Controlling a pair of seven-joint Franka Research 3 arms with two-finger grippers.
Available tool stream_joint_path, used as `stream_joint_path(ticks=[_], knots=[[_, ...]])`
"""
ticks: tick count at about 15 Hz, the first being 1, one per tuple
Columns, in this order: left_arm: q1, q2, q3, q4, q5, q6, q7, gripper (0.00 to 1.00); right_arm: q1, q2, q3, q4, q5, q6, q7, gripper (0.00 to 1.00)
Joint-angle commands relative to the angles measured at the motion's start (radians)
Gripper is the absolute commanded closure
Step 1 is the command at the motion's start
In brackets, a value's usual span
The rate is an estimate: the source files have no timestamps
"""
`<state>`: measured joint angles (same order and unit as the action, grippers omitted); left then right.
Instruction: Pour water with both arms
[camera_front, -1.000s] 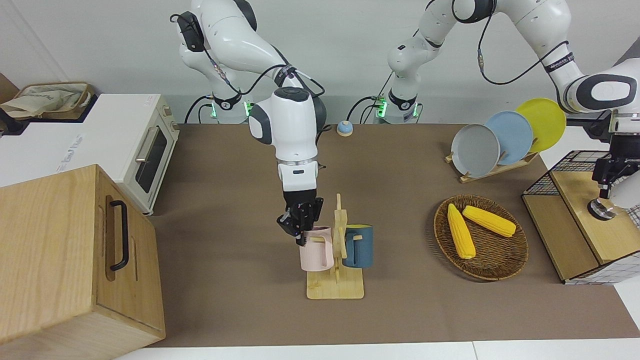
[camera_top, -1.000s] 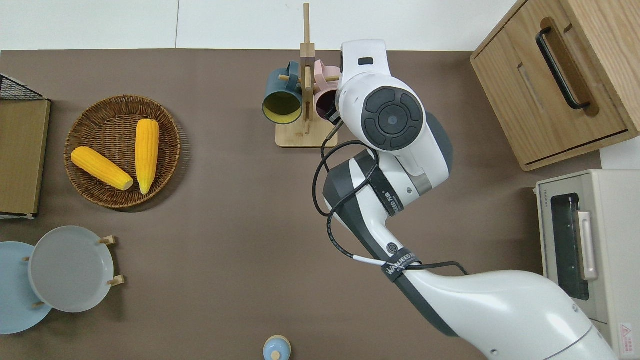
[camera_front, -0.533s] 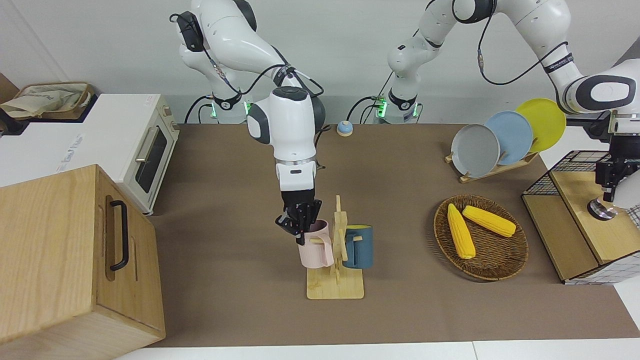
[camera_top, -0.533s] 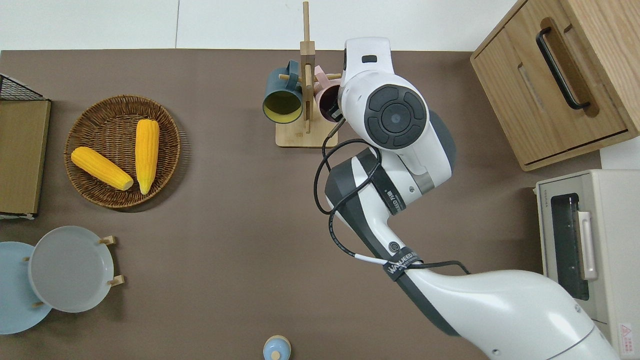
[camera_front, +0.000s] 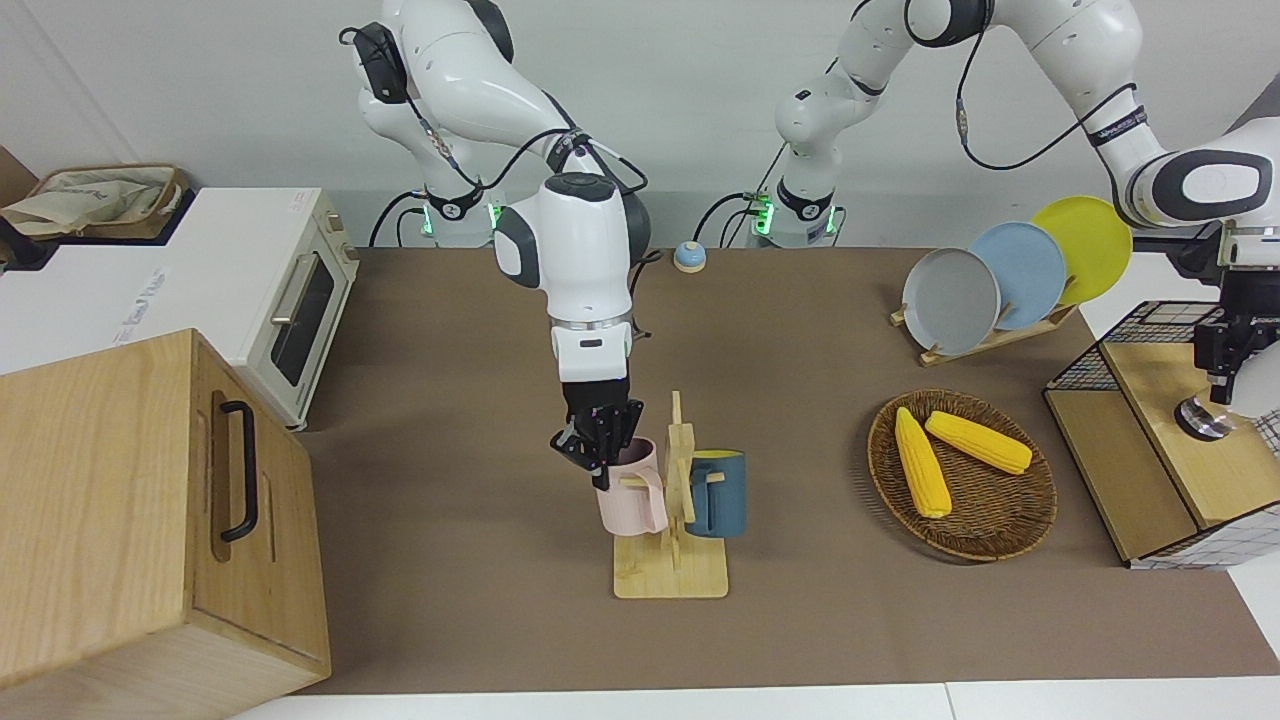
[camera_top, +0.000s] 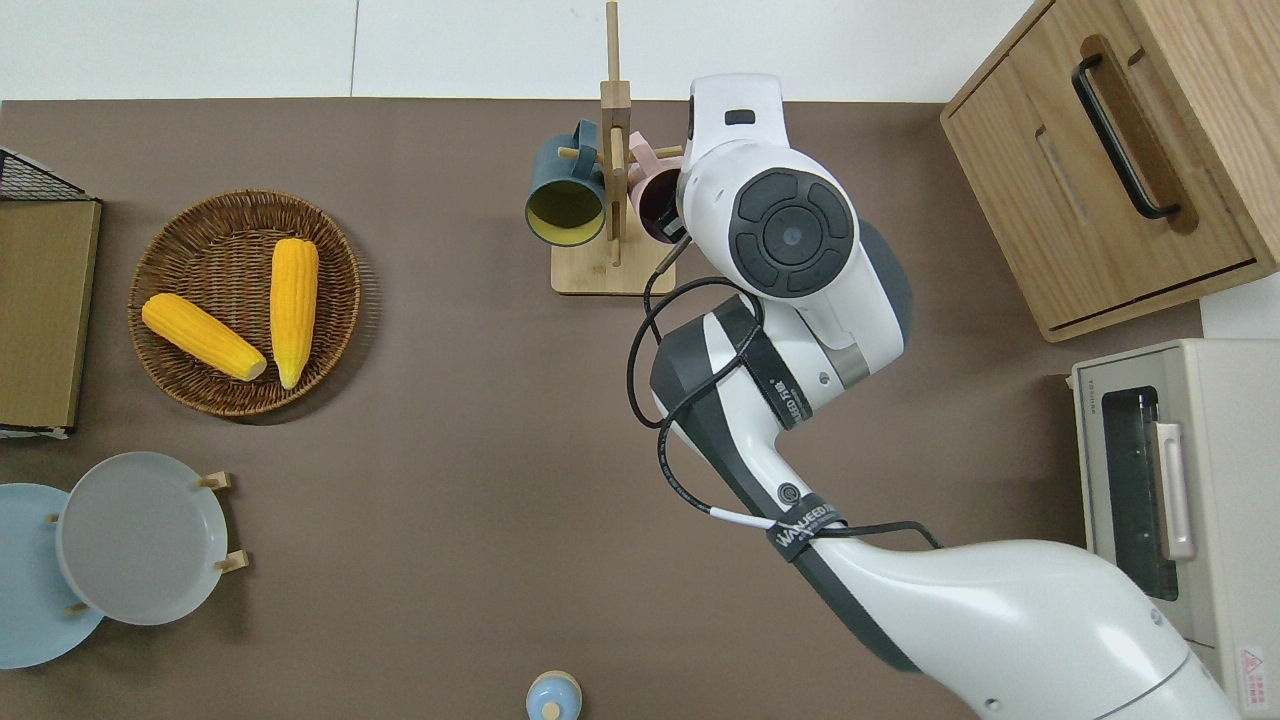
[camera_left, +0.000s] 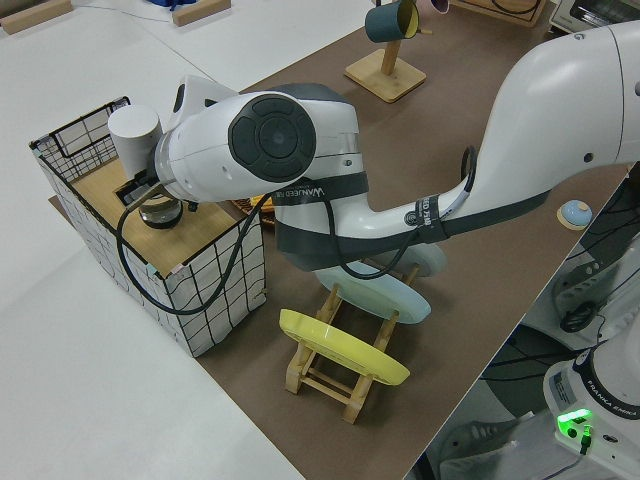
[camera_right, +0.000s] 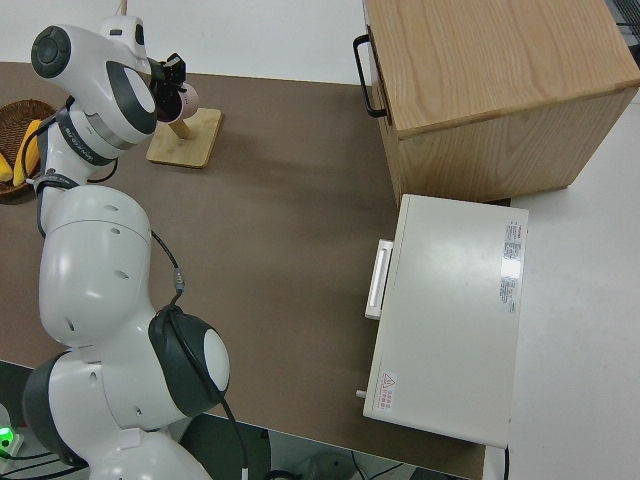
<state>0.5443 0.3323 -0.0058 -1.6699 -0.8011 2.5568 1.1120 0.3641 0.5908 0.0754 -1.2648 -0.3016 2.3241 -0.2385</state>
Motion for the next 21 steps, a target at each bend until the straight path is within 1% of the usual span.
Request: stream_joint_path(ticks=[1, 7, 11, 17, 21], knots=[[0.003, -0.004, -0.005, -0.011, -0.021, 0.014, 0.026, 0.87, 0.004, 0.02, 0.011, 0.019, -0.005, 0.004, 0.031, 0.996], [0.011, -0.009, -0.003, -0.005, -0.012, 0.013, 0.023, 0.88, 0.006, 0.02, 0.009, 0.019, -0.005, 0.0, 0.053, 1.0], [0.006, -0.013, -0.003, 0.002, -0.009, 0.011, 0.015, 0.88, 0.006, 0.02, 0.009, 0.019, -0.007, -0.002, 0.1, 1.0], [0.009, -0.022, 0.0, 0.013, -0.003, -0.001, 0.012, 0.88, 0.006, 0.018, 0.012, 0.027, -0.001, -0.006, 0.103, 1.0], [0.006, -0.029, 0.003, 0.018, -0.003, -0.003, 0.008, 0.88, 0.006, 0.017, 0.003, 0.028, 0.035, -0.019, 0.102, 1.0]])
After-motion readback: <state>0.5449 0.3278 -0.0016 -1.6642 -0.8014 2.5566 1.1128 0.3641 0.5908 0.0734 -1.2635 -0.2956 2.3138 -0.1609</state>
